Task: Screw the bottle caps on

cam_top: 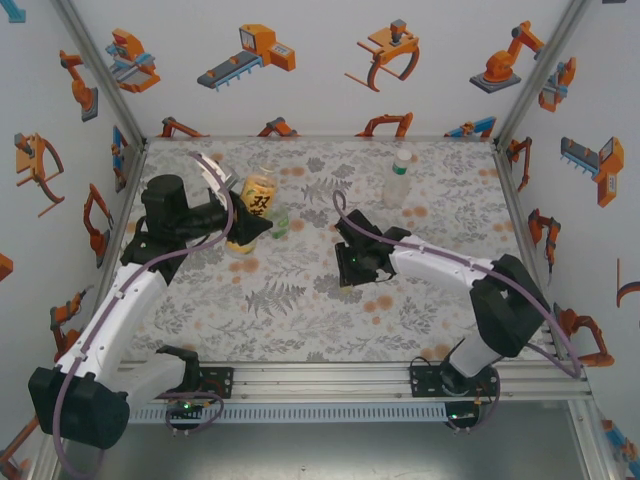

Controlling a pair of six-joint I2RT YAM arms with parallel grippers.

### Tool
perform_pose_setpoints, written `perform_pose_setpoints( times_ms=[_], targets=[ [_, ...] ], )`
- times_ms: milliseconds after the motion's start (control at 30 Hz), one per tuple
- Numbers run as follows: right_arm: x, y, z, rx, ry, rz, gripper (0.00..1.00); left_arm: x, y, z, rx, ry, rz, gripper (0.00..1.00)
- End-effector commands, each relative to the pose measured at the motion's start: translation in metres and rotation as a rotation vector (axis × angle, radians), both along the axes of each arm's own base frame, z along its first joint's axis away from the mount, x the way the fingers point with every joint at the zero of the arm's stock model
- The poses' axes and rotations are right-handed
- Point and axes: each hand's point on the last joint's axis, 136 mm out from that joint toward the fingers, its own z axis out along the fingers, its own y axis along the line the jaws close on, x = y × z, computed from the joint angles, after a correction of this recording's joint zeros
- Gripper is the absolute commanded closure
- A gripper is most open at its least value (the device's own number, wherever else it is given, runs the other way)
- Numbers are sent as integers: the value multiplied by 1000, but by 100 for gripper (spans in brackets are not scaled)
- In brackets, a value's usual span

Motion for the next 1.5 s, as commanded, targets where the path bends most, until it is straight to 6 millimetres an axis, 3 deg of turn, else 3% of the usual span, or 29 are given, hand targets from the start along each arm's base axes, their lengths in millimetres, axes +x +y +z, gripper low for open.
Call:
perform_pose_setpoints(
  times_ms=[0, 167, 367, 833, 1467],
  targets=[
    [2, -1, -2, -37, 3, -16, 62, 1, 1, 6, -3, -27, 10, 100],
    [3, 3, -5, -62, -3, -8, 61, -5, 3, 13, 16, -29, 3, 100],
    [2, 6, -10, -79, 3, 4, 61, 6, 6, -7, 29, -16, 46, 100],
    [10, 7, -13, -118, -23, 5, 60, 4, 3, -9, 33, -7, 18, 100],
    [14, 12, -15, -128, -26, 12, 59, -7, 4, 5, 8, -51, 7, 100]
  ],
)
